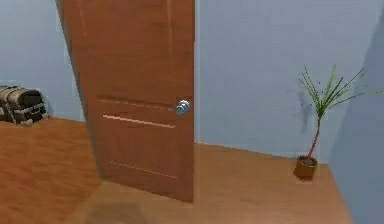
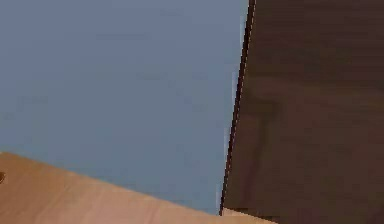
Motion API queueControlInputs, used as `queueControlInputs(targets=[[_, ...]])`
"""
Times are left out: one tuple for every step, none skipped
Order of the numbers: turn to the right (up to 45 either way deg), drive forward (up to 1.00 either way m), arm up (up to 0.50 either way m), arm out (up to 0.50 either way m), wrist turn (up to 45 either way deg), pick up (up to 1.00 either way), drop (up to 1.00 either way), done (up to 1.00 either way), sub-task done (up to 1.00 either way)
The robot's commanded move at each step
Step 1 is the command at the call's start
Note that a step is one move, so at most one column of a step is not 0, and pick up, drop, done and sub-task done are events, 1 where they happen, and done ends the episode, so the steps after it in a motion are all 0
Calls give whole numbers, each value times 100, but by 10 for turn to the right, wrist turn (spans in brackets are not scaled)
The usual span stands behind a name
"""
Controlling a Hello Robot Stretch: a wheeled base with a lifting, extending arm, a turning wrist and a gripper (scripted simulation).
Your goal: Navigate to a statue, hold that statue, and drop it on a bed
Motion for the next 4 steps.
queueControlInputs(targets=[[120, 0, 0, 0, 0, 0, 0, 0, 0], [0, 10, 0, 0, 0, 0, 0, 0, 0], [-450, 0, 0, 0, 0, 0, 0, 0, 0], [-450, 0, 0, 0, 0, 0, 0, 0, 0]])
